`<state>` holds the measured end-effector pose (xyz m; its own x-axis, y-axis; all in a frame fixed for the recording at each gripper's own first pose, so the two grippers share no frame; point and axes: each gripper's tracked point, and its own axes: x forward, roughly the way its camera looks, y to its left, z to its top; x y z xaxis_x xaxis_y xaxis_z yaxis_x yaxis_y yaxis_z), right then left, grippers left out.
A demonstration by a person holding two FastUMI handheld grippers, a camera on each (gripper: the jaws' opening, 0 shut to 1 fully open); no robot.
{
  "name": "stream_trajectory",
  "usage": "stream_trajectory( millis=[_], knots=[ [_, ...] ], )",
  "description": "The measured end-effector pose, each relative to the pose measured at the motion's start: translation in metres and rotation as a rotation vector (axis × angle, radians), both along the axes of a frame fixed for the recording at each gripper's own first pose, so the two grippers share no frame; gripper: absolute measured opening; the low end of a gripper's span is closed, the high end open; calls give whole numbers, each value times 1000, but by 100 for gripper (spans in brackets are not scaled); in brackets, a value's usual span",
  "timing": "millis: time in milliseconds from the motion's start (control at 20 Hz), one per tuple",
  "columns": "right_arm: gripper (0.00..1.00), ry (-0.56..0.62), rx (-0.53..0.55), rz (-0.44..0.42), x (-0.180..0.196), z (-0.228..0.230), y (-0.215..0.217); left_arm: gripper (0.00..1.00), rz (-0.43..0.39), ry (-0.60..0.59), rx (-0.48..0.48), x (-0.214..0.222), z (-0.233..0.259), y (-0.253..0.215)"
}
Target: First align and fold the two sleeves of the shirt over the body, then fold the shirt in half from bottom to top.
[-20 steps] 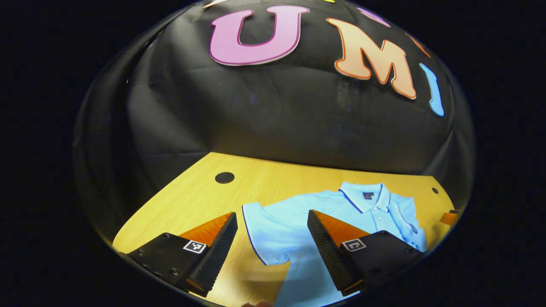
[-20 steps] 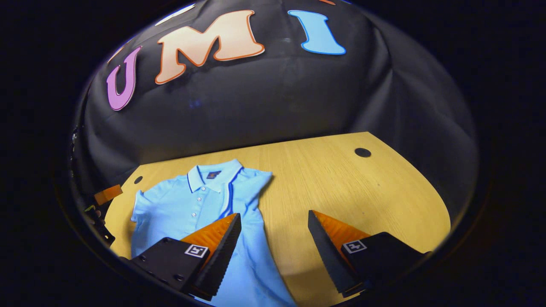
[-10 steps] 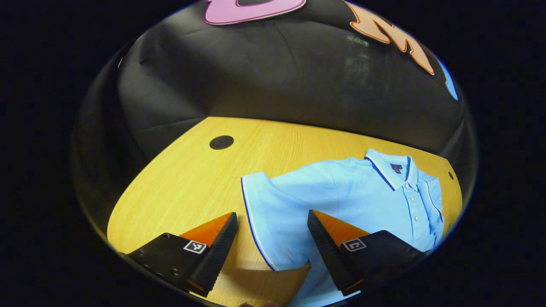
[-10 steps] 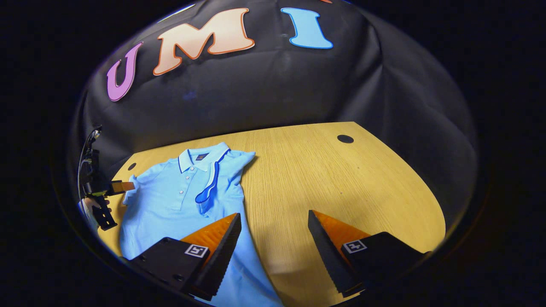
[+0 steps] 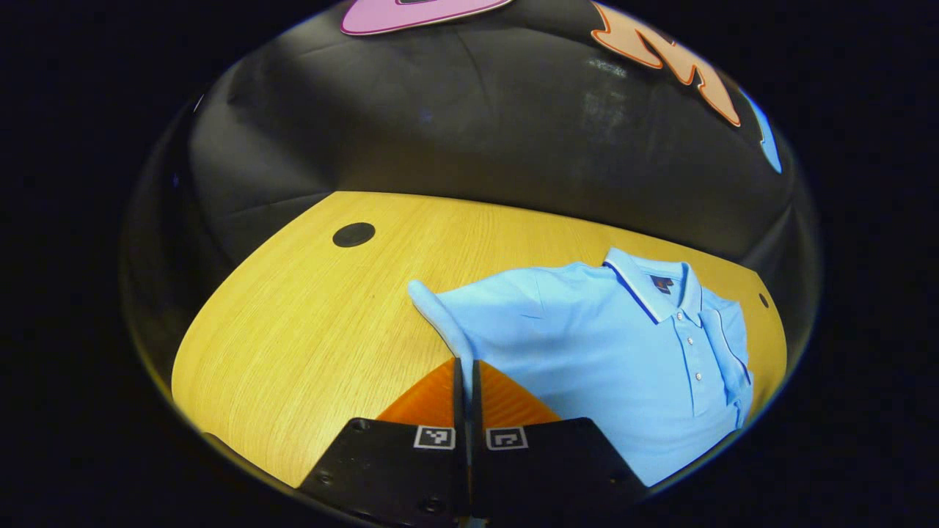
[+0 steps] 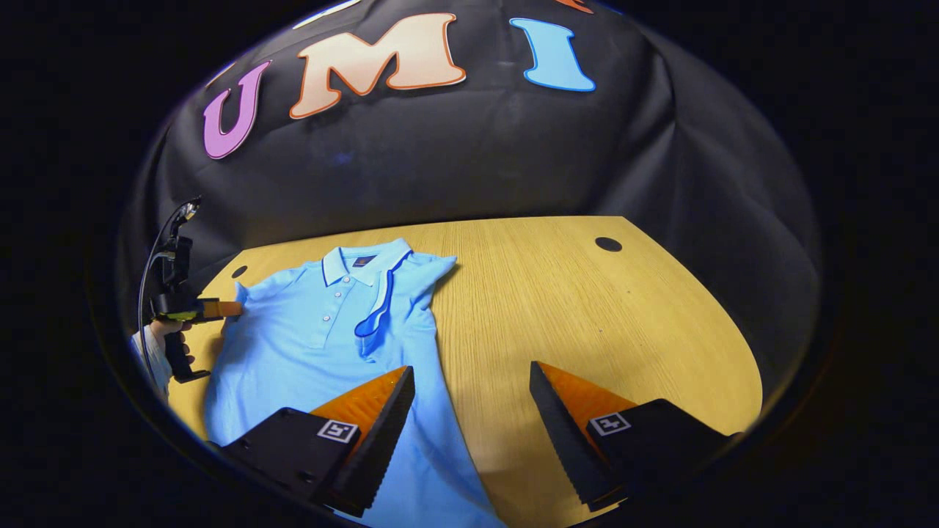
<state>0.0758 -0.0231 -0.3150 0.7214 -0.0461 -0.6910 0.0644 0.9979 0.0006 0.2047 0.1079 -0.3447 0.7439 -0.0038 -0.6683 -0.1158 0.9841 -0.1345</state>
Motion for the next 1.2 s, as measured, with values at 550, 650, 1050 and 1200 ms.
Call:
stream_trajectory(
  millis=[550,650,1050,1200],
  knots=[
    [98,-20,31,-6,-9,12,0,0,-204,-111,-13,19,68,-104],
    [98,-20,36,-3,-10,12,3,0,-220,-104,-22,20,63,-122],
    [94,-23,35,-8,-8,7,15,36,-345,-112,-84,7,58,-171],
    [94,-28,22,-9,-12,9,20,87,-378,-163,-63,-7,72,-170]
  ],
)
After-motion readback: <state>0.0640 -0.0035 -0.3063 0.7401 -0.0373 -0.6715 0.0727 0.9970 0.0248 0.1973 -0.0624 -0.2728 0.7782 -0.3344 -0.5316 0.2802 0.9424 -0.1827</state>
